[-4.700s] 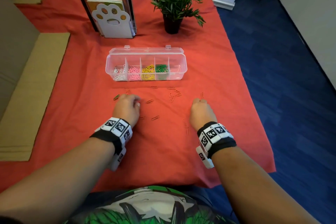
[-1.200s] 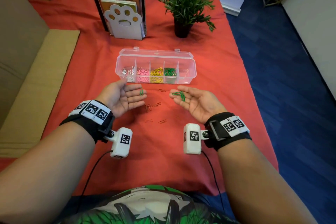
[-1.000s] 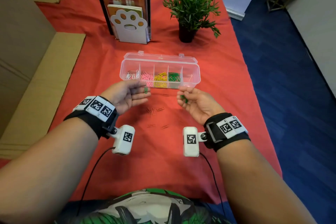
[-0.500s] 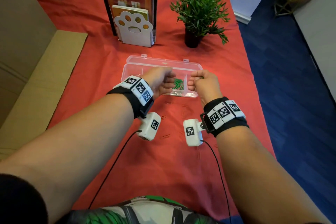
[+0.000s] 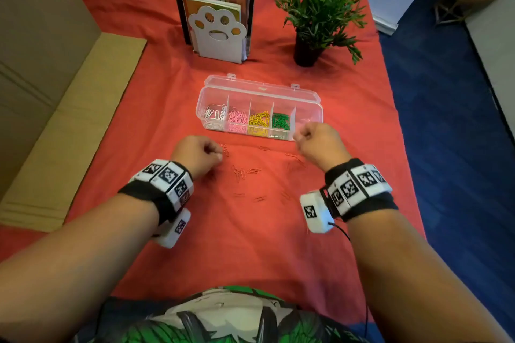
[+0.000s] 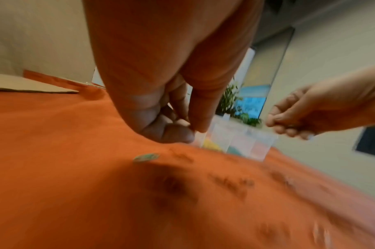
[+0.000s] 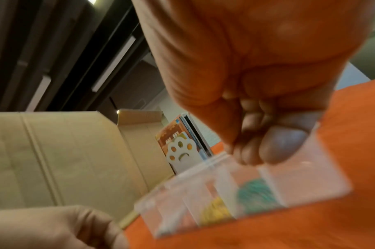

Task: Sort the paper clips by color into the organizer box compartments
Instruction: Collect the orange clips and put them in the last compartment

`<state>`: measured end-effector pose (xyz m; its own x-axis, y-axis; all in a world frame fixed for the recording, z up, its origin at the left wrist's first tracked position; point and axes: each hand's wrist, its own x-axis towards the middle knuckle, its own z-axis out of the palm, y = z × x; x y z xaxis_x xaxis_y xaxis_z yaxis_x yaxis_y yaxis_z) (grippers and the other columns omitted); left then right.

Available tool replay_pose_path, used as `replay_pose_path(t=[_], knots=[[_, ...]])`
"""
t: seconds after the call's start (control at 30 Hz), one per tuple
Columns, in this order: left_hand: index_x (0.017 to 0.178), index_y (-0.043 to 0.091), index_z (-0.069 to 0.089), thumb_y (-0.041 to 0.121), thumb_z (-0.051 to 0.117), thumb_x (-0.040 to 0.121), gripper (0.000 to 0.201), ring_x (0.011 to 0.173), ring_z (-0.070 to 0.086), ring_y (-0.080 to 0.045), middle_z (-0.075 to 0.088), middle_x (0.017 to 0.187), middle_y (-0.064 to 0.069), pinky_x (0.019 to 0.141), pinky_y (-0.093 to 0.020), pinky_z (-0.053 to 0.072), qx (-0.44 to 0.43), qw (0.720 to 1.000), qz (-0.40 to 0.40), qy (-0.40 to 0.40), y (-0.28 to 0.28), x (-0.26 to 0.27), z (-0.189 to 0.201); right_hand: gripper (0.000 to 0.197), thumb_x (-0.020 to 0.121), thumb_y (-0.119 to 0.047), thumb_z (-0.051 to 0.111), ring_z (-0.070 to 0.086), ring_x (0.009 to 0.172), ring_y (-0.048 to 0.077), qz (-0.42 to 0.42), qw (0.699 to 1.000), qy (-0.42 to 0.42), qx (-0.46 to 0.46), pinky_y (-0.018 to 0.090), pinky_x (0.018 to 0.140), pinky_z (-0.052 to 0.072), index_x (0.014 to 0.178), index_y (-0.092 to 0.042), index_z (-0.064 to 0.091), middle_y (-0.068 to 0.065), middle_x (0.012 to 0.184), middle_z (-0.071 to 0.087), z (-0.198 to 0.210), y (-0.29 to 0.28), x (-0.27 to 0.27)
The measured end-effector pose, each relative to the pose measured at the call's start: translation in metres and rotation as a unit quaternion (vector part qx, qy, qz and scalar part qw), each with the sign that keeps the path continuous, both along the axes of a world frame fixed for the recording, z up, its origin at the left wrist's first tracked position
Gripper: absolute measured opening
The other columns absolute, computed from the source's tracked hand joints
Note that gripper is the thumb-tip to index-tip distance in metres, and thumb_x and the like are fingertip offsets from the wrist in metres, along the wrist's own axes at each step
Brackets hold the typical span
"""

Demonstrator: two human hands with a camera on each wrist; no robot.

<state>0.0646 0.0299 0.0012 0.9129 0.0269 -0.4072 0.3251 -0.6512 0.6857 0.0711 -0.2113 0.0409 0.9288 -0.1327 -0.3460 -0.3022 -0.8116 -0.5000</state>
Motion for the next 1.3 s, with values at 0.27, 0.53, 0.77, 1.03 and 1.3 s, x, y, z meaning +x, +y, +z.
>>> replay_pose_path(t=[0.27, 0.53, 0.77, 1.03, 1.3], knots=[[0.1, 0.01, 0.067, 0.009, 0.069, 0.075, 0.026, 0.093, 0.061, -0.028, 0.067, 0.095, -0.012, 0.084, -0.03, 0.044, 0.141, 0.988, -0.027, -0.054, 0.014, -0.047, -0.026, 0.027, 0.085, -0.034, 0.06, 0.062, 0.102, 0.03, 0.03, 0.979, 0.164, -0.118, 0.03, 0.084, 0.047, 0.095, -0.009, 0.059, 0.017, 0.106, 0.066, -0.032, -0.021, -0.091], [0.104, 0.012, 0.068, 0.009, 0.069, 0.076, 0.029, 0.092, 0.059, -0.029, 0.059, 0.1, -0.014, 0.087, -0.029, 0.043, 0.155, 0.978, -0.064, -0.124, 0.006, -0.048, -0.031, 0.034, 0.09, -0.018, 0.052, 0.061, 0.108, 0.034, 0.05, 0.974, 0.156, -0.156, 0.036, 0.089, 0.049, 0.117, 0.001, 0.047, 0.02, 0.117, 0.06, -0.052, -0.002, -0.131], [0.082, 0.008, 0.067, 0.011, 0.066, 0.078, 0.005, 0.09, 0.058, -0.032, 0.059, 0.095, -0.015, 0.08, -0.032, 0.043, 0.187, 0.965, -0.134, -0.123, 0.002, -0.045, -0.029, 0.022, 0.091, -0.018, 0.048, 0.063, 0.1, 0.032, 0.026, 0.985, 0.147, -0.09, 0.034, 0.088, 0.05, 0.101, -0.003, 0.06, 0.021, 0.107, 0.065, -0.048, -0.007, -0.128], [0.078, 0.017, 0.054, -0.005, 0.036, 0.091, 0.031, 0.058, 0.051, -0.011, 0.053, 0.073, -0.003, 0.046, -0.015, 0.046, -0.21, 0.969, 0.039, 0.12, -0.028, -0.05, -0.015, 0.023, 0.087, 0.003, 0.048, 0.046, 0.053, 0.015, -0.179, 0.885, 0.091, 0.42, 0.024, 0.047, 0.04, 0.073, -0.014, 0.054, 0.005, 0.061, 0.049, -0.04, -0.033, -0.117], [0.066, 0.016, 0.053, 0.019, 0.048, 0.089, 0.023, 0.05, 0.045, -0.014, 0.046, 0.06, -0.001, 0.051, -0.023, 0.048, -0.252, 0.943, 0.155, 0.152, -0.04, -0.034, -0.009, 0.018, 0.073, -0.01, 0.039, 0.051, 0.056, 0.019, -0.268, 0.72, 0.086, 0.635, 0.026, 0.051, 0.052, 0.076, -0.004, 0.055, 0.008, 0.065, 0.051, -0.04, -0.025, -0.1]])
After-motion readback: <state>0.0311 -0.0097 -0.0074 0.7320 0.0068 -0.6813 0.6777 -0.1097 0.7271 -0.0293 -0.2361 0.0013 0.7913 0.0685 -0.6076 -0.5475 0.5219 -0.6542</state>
